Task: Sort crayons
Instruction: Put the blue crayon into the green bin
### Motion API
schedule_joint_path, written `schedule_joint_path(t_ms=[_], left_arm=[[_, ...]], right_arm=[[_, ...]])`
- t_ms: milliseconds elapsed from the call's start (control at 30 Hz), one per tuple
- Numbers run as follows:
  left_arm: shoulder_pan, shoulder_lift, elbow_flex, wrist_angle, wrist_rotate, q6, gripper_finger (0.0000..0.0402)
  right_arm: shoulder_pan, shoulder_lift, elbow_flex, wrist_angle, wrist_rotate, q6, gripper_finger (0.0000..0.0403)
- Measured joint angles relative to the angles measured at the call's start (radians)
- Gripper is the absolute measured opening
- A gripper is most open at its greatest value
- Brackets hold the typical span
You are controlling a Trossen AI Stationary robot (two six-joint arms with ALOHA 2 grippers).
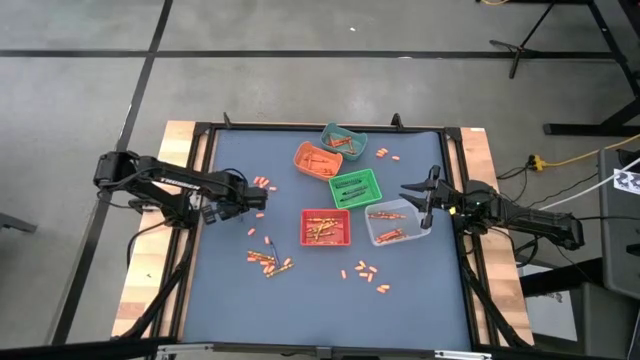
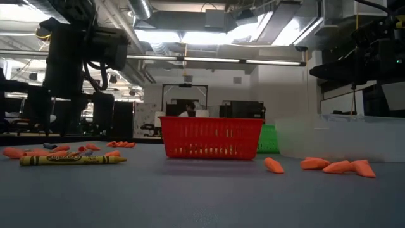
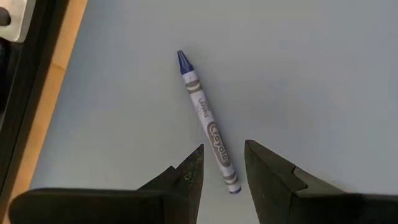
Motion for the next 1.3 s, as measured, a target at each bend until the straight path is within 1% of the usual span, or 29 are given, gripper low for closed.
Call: schedule_joint_path(t_ms=[200,400,700,800,1133,1300], left_arm=[[-0.009,0.060,-0.001,0.001,0.000,-0.011,0.0101],[-0.026,0.115,0.000,0.035,-0.003,-0.011,0.0101],[-0.060,0.140,0.001,0.079,-0.034,-0.010,0.0098],[-0.076,0.141,0.000,0.083,-0.048,-0.010,0.0087],[-0.096,0.142,-0.001,0.092,-0.079,-0.010,0.0025],[-0.097,0.142,0.000,0.090,-0.105,-0.010,0.0014]], right_arm=[[0.000,0.000,0.000,0.000,0.000,0.000,0.0113],[0.000,0.000,0.000,0.000,0.000,0.000,0.0113],[0.000,0.000,0.000,0.000,0.000,0.000,0.0113],[0.000,0.000,0.000,0.000,0.000,0.000,0.0113],[0.000,0.000,0.000,0.000,0.000,0.000,0.0113],[0.000,0.000,0.000,0.000,0.000,0.000,0.0113]])
